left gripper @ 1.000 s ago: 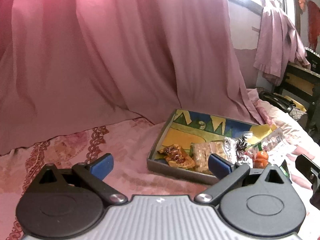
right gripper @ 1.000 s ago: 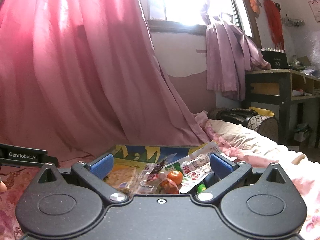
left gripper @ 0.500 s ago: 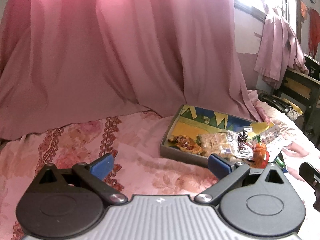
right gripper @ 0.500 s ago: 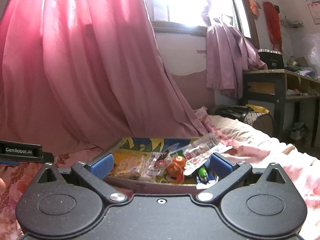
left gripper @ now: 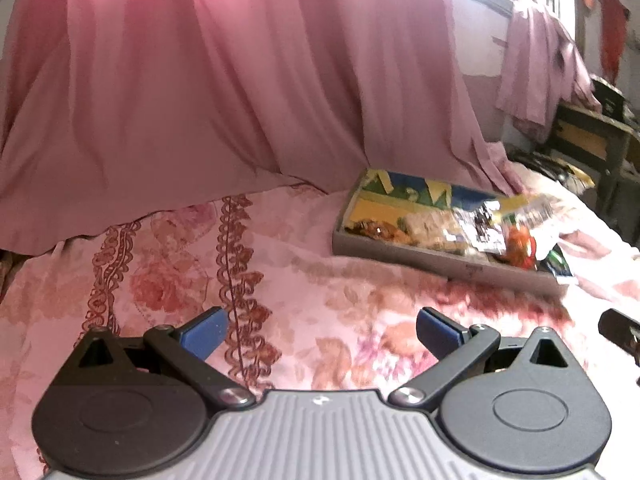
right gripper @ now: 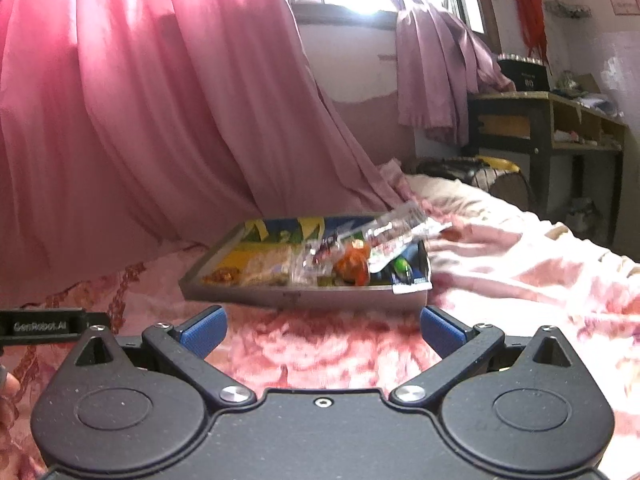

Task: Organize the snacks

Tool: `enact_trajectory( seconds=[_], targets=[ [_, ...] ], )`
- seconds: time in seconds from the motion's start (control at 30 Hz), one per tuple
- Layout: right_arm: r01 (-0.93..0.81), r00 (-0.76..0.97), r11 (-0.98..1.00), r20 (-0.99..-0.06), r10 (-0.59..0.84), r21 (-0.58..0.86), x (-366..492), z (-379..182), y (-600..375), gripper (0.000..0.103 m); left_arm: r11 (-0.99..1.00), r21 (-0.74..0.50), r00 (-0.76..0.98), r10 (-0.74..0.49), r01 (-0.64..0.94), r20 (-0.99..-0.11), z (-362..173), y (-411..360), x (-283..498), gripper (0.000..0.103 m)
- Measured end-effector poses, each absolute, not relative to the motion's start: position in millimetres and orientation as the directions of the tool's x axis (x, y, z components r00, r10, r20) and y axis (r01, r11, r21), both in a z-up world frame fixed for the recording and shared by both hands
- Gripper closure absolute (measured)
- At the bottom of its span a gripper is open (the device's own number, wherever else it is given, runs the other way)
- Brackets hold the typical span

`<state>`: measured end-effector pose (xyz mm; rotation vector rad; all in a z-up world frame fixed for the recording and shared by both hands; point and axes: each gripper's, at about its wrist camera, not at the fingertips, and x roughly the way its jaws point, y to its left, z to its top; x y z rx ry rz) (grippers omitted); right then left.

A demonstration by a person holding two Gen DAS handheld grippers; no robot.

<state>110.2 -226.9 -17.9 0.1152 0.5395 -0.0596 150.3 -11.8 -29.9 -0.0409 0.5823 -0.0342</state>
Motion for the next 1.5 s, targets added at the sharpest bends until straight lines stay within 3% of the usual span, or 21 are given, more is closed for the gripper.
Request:
enact_trajectory(
  seconds=[0.63,1.5],
  targets=[
    [0.108,0.826,0.994,-0.555,-0.099,-0.017,88.7,-29.5,-208.1,0.001,0.993,-0.032,0.858,-0.114,0.113,-0.500,-43.7,-3.7,124.4,0.001],
    [0.147,0.817,0.989,-0.563,-0.128,-0.012,84.5,-31.5,-213.0,0.001,0.994,-0.028,0.856,-0.101,0.101,-0.507,-44.9,-2.6,121.5,0.001]
  ],
)
